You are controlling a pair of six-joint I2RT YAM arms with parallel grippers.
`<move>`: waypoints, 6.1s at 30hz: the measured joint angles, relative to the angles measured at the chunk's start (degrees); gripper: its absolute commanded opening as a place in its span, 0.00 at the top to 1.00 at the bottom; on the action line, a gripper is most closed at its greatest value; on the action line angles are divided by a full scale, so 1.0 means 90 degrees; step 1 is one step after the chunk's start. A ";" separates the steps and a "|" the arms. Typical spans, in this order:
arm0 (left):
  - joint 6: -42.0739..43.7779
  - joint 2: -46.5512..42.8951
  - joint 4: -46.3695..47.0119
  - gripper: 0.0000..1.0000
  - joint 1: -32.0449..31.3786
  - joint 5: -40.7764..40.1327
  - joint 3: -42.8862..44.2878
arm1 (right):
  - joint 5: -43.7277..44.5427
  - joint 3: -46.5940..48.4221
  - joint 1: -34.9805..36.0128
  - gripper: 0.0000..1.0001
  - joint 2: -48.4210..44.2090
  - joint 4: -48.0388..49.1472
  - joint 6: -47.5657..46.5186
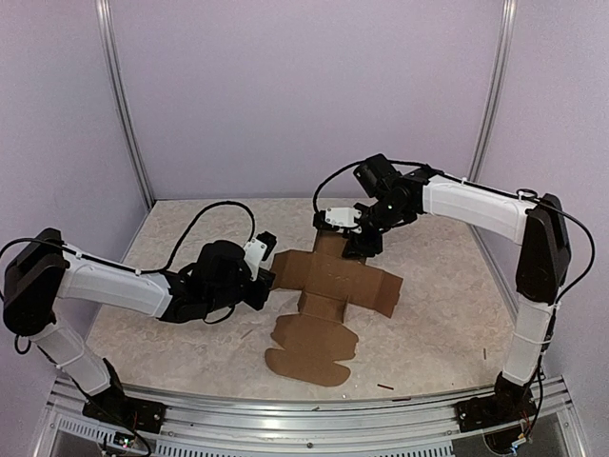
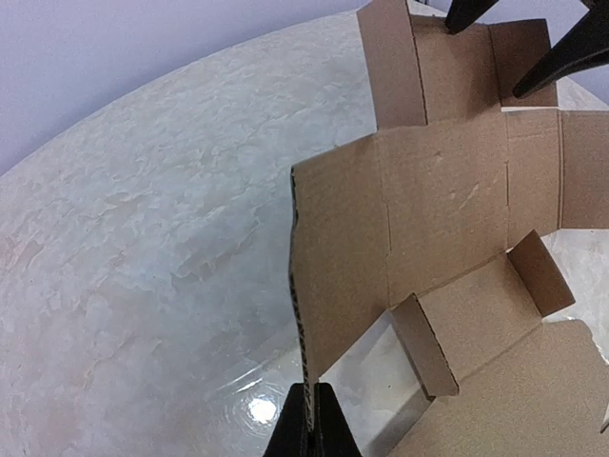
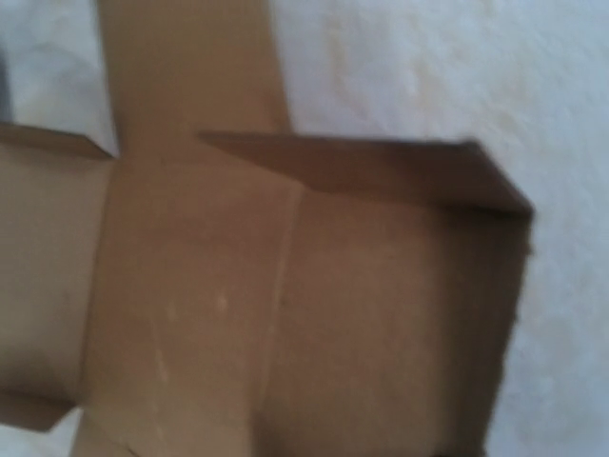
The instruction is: Fold the paper box
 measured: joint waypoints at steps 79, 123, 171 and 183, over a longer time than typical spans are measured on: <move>0.0119 0.0758 0.1513 0.74 -0.0211 -0.0799 -0.0282 | 0.1824 -0.0719 0.0627 1.00 0.0194 0.1464 -0.0080; -0.0250 0.1882 0.2985 0.45 0.0806 0.3840 -0.0233 | 0.3774 -0.5406 0.1528 1.00 -0.0996 0.8174 -0.2091; -0.0345 0.2093 0.3866 0.37 0.0522 0.4415 0.0063 | 0.3419 -0.4262 0.1639 0.95 -0.1287 0.5180 -0.0629; -0.0607 0.2606 0.3808 0.40 0.0476 0.3791 0.0420 | 0.3271 -0.4218 0.1613 0.93 -0.1299 0.4918 -0.0389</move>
